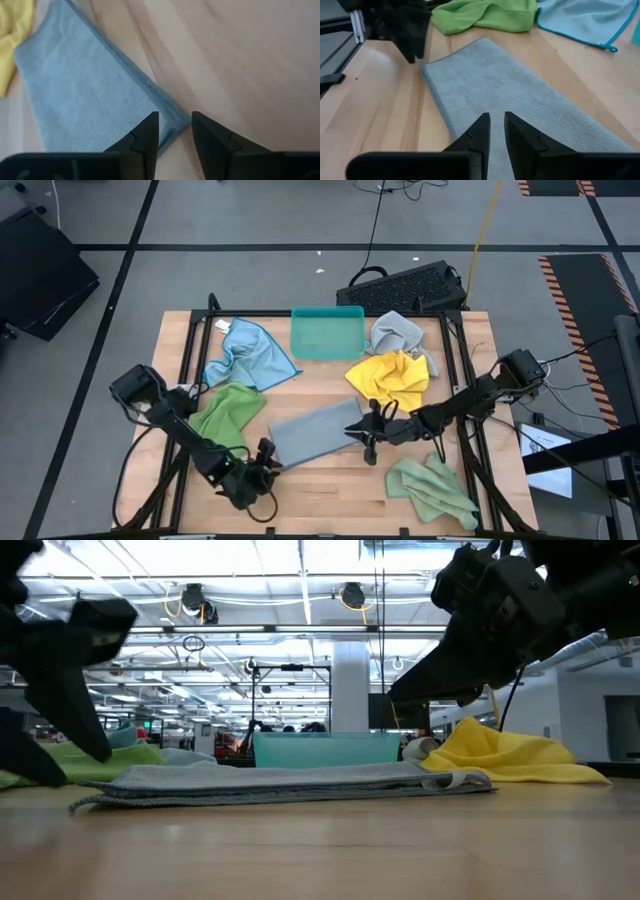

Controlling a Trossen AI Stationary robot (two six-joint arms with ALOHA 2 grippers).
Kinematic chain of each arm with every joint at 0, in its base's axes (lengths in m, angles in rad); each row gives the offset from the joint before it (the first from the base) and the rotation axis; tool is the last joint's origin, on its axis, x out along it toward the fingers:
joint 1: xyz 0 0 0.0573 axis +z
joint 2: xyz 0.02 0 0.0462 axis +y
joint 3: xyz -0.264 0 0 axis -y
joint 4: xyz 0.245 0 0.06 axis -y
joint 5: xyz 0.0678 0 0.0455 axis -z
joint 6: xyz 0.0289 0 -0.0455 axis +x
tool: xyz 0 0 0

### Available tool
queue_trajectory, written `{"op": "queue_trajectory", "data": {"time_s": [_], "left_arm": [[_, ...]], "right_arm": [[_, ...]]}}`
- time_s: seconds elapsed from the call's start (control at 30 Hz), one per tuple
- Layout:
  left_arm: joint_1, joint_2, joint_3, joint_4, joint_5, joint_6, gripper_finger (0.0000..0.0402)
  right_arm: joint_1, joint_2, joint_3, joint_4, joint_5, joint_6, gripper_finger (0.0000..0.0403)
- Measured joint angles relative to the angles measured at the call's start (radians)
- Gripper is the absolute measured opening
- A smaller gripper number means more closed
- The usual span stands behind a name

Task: Fold microfiber towels
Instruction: Fold the dark gray microfiber cloth

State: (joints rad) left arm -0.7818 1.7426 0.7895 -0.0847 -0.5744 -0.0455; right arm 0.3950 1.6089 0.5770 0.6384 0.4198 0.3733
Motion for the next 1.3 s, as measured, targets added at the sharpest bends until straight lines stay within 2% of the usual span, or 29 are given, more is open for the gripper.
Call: {"op": "queue_trajectory", "data": {"time_s": [0.23, 0.37, 0.47, 0.6, 0.7, 0.93, 1.07, 1.3], "left_arm": [[0.050, 0.018, 0.002, 0.001, 0.040, 0.025, 0.0132], [0.043, 0.016, 0.002, 0.012, 0.052, 0.006, 0.0186], [0.022, 0.010, 0.003, 0.007, 0.066, 0.054, 0.0231], [0.006, 0.009, 0.004, 0.009, 0.071, 0.090, 0.0255], [-0.003, -0.001, 0.004, 0.002, 0.076, 0.090, 0.0252], [-0.050, -0.107, 0.004, -0.057, 0.086, 0.065, 0.0220], [-0.074, -0.100, 0.003, -0.123, 0.086, 0.018, 0.0207], [-0.072, -0.026, 0.005, -0.082, 0.085, -0.007, 0.0204]], "right_arm": [[0.016, 0.000, 0.000, -0.001, 0.001, 0.000, 0.0047], [0.019, 0.000, 0.000, -0.003, 0.002, 0.000, 0.0047], [0.019, 0.000, 0.000, -0.003, 0.002, -0.001, 0.0047], [0.019, 0.000, 0.000, -0.003, 0.003, -0.008, 0.0047], [0.019, 0.000, 0.000, -0.003, 0.003, -0.008, 0.0047], [0.019, 0.000, 0.000, -0.007, 0.003, -0.008, 0.0047], [0.019, 0.000, 0.000, -0.007, 0.003, -0.007, 0.0047], [0.019, -0.001, 0.000, -0.007, 0.054, 0.009, 0.0047]]}}
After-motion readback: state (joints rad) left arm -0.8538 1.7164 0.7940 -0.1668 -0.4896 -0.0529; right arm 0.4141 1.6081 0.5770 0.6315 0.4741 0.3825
